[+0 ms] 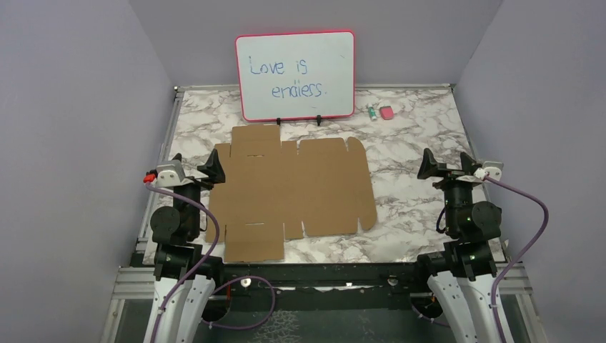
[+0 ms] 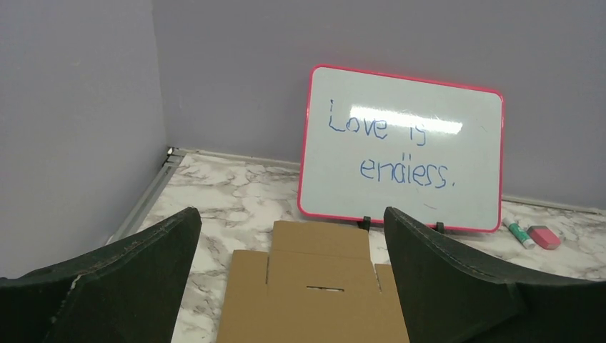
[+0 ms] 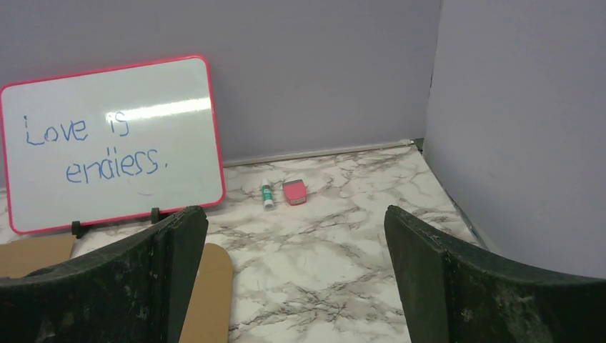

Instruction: Fold the paper box

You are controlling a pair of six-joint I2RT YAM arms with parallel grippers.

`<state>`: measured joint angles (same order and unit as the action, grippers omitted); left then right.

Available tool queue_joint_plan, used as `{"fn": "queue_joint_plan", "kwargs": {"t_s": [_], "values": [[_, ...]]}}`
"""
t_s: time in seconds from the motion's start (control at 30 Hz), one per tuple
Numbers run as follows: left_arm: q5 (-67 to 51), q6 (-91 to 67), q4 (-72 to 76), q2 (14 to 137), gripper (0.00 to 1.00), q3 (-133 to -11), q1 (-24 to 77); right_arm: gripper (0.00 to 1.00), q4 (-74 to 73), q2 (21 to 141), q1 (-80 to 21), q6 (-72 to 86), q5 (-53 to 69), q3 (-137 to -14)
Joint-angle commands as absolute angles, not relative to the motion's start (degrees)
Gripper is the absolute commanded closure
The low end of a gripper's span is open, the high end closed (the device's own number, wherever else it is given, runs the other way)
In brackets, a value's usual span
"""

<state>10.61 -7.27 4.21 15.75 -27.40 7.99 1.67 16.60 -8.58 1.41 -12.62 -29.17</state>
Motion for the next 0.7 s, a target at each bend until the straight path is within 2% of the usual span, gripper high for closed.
{"fn": "queue_joint_plan", "kwargs": {"t_s": [0.0, 0.2, 0.4, 0.67], "values": [[8.5, -7.9, 5.6, 15.1, 0.01, -26.6, 7.8, 0.00, 3.1, 17.0, -8.9, 1.0, -13.0, -29.2], [3.4, -9.6, 4.1, 16.7, 0.01, -26.7, 7.8, 0.00, -0.7, 21.3, -8.9, 3.3, -10.8, -32.4], [3.0, -14.9, -2.0, 17.9, 0.01, -28.4, 7.9, 0.00, -8.2, 27.6, -8.9, 6.9, -5.2, -37.5], [1.3, -26.0, -8.5, 17.4, 0.01, -26.0, 8.7, 0.00, -13.6, 38.0, -8.9, 11.0, 12.6, -39.5]]}}
